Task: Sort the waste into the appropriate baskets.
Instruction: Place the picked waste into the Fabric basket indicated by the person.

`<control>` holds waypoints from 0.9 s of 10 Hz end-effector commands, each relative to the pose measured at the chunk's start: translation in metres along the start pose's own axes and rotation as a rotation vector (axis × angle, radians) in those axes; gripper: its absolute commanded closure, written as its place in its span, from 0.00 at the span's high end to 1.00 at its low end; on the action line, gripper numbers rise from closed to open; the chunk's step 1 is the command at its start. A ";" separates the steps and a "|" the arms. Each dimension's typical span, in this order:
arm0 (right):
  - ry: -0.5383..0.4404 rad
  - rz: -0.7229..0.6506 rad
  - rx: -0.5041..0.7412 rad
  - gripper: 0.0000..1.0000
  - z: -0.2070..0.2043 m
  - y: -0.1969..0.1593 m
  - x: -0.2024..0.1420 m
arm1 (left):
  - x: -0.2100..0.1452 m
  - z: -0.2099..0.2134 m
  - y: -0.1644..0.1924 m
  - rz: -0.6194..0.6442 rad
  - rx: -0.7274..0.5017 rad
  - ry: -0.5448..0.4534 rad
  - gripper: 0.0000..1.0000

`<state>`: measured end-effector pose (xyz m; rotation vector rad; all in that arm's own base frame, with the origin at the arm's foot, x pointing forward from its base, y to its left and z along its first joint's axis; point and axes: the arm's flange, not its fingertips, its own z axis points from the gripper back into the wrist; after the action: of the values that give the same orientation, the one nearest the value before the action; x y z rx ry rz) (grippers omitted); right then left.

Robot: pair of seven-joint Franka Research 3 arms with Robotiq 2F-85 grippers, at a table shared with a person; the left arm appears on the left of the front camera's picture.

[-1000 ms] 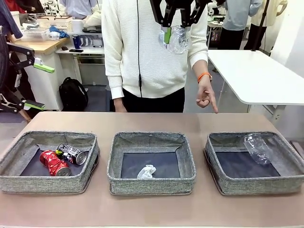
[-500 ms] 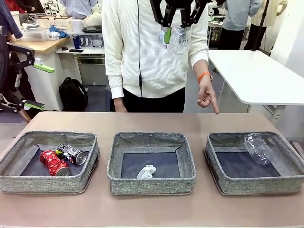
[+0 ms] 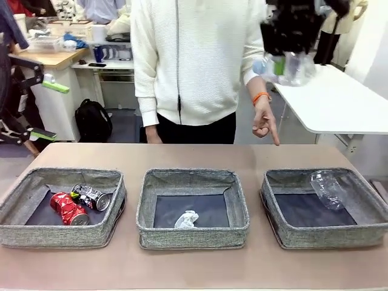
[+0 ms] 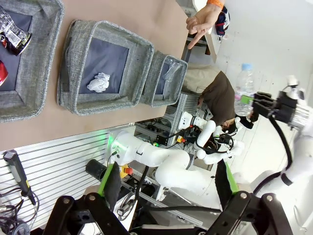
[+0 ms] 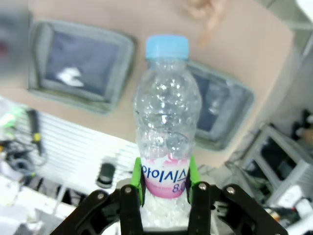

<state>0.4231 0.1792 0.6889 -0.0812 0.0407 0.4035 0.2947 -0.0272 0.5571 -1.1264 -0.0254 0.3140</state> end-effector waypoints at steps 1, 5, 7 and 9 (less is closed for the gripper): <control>-0.031 0.024 -0.039 0.40 -0.072 -0.031 -0.048 | -0.002 0.000 0.000 0.009 0.004 0.001 1.00; -0.124 0.009 0.120 0.40 -0.170 -0.070 -0.046 | -0.002 0.000 0.000 0.009 0.004 0.001 1.00; -0.069 -0.046 0.140 0.40 -0.205 -0.073 -0.035 | -0.002 0.000 0.000 0.009 0.004 0.001 1.00; -0.012 -0.070 0.141 0.40 -0.219 -0.076 -0.036 | -0.002 0.000 0.000 0.009 0.004 0.001 1.00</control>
<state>0.4147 0.0811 0.4754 0.0579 0.0392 0.3448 0.2948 -0.0273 0.5569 -1.1261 -0.0249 0.3142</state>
